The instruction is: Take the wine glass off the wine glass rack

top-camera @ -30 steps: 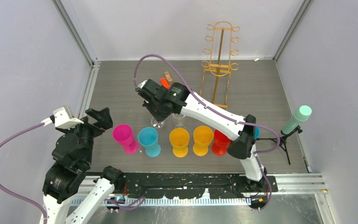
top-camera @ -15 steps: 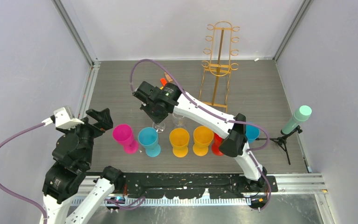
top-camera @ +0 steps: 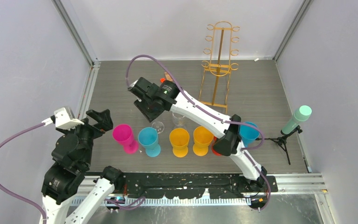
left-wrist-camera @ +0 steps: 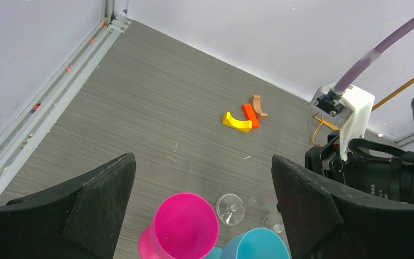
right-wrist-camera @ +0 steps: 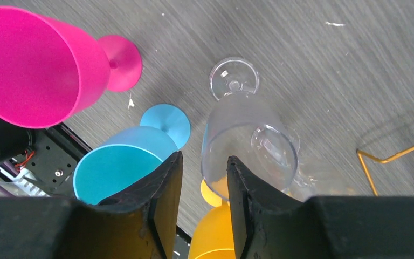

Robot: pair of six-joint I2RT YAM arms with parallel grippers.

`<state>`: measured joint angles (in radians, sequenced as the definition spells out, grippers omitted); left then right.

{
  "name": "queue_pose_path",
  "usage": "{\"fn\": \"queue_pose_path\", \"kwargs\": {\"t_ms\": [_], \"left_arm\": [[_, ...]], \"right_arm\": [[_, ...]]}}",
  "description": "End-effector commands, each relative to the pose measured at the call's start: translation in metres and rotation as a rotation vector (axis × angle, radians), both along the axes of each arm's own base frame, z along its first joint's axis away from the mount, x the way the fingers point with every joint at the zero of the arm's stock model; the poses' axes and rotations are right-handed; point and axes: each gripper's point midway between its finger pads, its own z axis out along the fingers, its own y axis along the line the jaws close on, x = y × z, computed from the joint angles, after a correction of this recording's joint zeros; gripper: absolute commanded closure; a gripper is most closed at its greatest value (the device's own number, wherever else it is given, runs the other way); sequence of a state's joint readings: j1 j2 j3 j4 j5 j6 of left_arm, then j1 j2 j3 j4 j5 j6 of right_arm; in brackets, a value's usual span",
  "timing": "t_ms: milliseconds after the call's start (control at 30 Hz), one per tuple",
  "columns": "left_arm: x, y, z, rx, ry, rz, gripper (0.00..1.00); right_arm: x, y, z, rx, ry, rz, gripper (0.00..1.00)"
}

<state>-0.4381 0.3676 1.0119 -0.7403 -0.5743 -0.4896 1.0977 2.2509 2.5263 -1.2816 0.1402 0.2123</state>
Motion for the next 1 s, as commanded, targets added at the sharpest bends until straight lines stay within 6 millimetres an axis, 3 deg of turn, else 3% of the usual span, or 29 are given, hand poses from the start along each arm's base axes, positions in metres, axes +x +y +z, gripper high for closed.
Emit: {"fn": "queue_pose_path", "kwargs": {"t_ms": [0, 167, 333, 433, 533, 567, 600, 733, 800, 833, 867, 900, 933, 967], "left_arm": [[-0.009, 0.003, 0.013, -0.011, -0.028, -0.009, 0.0], [-0.004, -0.019, 0.013, -0.004, 0.001, -0.117, 0.0], [-0.002, -0.036, 0.013, -0.004, 0.064, -0.2, 0.0], [-0.006, -0.044, 0.019, 0.0, 0.067, -0.257, 0.0], [-0.013, -0.049, 0.025, 0.004, 0.036, -0.304, 0.0], [-0.015, -0.048, 0.027, 0.001, 0.026, -0.305, 0.0], [-0.018, -0.047, 0.029, 0.0, 0.021, -0.306, 0.0], [-0.03, -0.039, 0.029, 0.022, 0.032, -0.302, 0.0], [-0.035, -0.036, 0.031, 0.029, 0.035, -0.296, 0.0], [-0.037, -0.034, 0.031, 0.034, 0.038, -0.293, 0.0], [-0.039, -0.031, 0.031, 0.037, 0.041, -0.287, 0.0], [-0.041, -0.029, 0.03, 0.038, 0.042, -0.281, 0.0], [-0.044, -0.028, 0.03, 0.041, 0.04, -0.279, 0.0], [-0.046, -0.026, 0.03, 0.043, 0.037, -0.275, 0.0]], "right_arm": [[0.011, 0.005, 0.028, 0.055, -0.084, -0.011, 0.57], [0.017, 0.005, 0.057, 0.118, -0.147, -0.024, 0.49], [0.013, 0.004, 0.108, 0.259, -0.201, -0.023, 0.45], [0.007, -0.007, 0.143, 0.344, -0.235, -0.032, 0.45], [0.004, -0.02, 0.16, 0.382, -0.259, -0.056, 0.45], [0.001, -0.032, 0.178, 0.411, -0.284, -0.073, 0.45], [0.001, -0.038, 0.173, 0.393, -0.284, -0.083, 0.44], [0.002, -0.094, 0.19, 0.356, -0.395, -0.192, 0.44], [-0.001, -0.138, 0.21, 0.352, -0.478, -0.264, 0.43], [0.0, -0.149, 0.204, 0.317, -0.497, -0.28, 0.42], [-0.001, -0.175, 0.219, 0.325, -0.552, -0.337, 0.41], [-0.002, -0.187, 0.216, 0.299, -0.57, -0.358, 0.4], [-0.005, -0.214, 0.231, 0.315, -0.62, -0.417, 0.39], [-0.005, -0.225, 0.23, 0.298, -0.637, -0.438, 0.37]]}}
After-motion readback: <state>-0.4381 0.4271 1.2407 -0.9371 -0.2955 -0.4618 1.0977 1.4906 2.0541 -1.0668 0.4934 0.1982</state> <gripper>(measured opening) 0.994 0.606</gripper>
